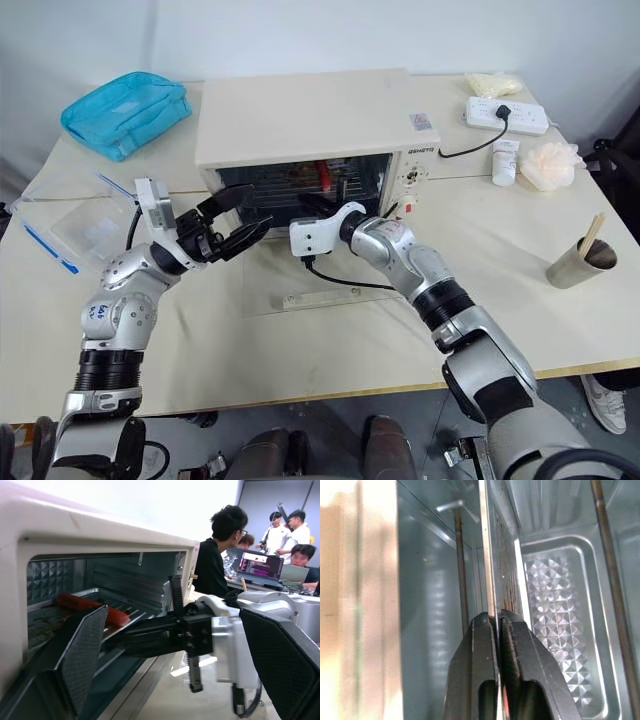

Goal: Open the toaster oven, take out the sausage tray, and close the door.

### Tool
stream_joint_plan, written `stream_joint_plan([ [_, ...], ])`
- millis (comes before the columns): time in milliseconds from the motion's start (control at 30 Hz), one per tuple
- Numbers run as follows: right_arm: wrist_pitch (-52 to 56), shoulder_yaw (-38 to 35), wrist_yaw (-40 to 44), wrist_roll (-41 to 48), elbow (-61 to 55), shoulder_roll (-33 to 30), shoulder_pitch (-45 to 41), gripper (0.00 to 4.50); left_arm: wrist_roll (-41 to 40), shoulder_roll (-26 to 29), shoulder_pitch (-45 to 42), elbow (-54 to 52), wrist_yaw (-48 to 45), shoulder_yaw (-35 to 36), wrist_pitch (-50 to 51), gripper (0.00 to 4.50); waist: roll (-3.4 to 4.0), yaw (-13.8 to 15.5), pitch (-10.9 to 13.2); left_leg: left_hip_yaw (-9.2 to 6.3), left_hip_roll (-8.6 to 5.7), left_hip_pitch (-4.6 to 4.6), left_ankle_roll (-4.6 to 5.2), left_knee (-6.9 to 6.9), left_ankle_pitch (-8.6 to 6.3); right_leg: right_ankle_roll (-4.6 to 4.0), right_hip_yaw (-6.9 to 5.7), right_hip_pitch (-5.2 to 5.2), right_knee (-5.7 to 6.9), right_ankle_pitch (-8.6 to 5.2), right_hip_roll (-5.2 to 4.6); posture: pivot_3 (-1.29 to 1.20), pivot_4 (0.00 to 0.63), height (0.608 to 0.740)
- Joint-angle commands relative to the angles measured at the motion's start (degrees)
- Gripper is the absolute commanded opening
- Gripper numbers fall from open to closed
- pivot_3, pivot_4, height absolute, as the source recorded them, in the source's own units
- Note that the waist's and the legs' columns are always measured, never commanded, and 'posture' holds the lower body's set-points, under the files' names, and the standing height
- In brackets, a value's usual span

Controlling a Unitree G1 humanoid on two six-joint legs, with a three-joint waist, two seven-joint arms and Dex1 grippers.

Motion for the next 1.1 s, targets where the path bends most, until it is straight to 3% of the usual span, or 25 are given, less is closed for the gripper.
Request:
stream_joint_plan([
  [33, -0.1, -2.4, 1.8, 2.8, -9.6, -0.5, 2.7, 0.02, 0.2, 0.5, -0.7, 0.7, 0.0, 1.8, -0.9, 4.5, 0.0, 0.1, 0.0, 0.0, 0.0, 0.0, 0.0, 0.04, 0.0, 0.0, 0.0, 0.02, -0.01, 0.0, 0.0, 0.0, 0.15, 0.74],
  [567, 1.7, -11.4, 13.2, 9.1, -43.1, -12.8, 29.5, 0.02, -3.4, 1.3, 5.9, -5.1, 3.2, 3.5, 8.8, 4.5, -0.03, 2.6, 0.0, -0.03, -0.07, -0.05, 0.01, 0.3, 0.0, 0.0, 0.11, 0.16, -0.12, 0.0, -0.06, 0.0, 0.15, 0.74],
  [733, 0.4, -13.8, 14.1, 10.5, -47.5, -15.5, 34.2, 0.02, -9.4, 3.6, 8.8, -10.2, 6.3, 5.5, 20.5, 4.5, -0.05, 3.3, 0.0, 0.0, -0.09, -0.05, 0.03, 0.34, 0.0, 0.0, 0.14, 0.17, -0.16, 0.0, -0.07, 0.0, 0.15, 0.74],
  [900, -3.7, -14.6, 15.2, 12.5, -49.7, -17.6, 36.0, 0.02, -27.0, 7.4, 10.7, -15.2, 15.7, 9.6, 44.1, 4.5, -0.05, 3.3, 0.0, 0.0, -0.04, -0.04, 0.01, 0.36, 0.04, 0.0, 0.29, 0.18, -0.16, 0.0, -0.04, 0.0, 0.15, 0.74],
  [1100, -6.7, -13.3, 16.0, 13.3, -47.0, -17.6, 33.6, 0.02, -33.5, 4.5, 8.5, -13.9, 23.6, 9.7, 51.2, 4.5, -0.07, 3.5, 0.0, -0.07, -0.11, -0.01, 0.03, 0.4, 0.05, 0.0, 0.39, 0.26, -0.16, 0.0, -0.05, 0.0, 0.15, 0.74],
])
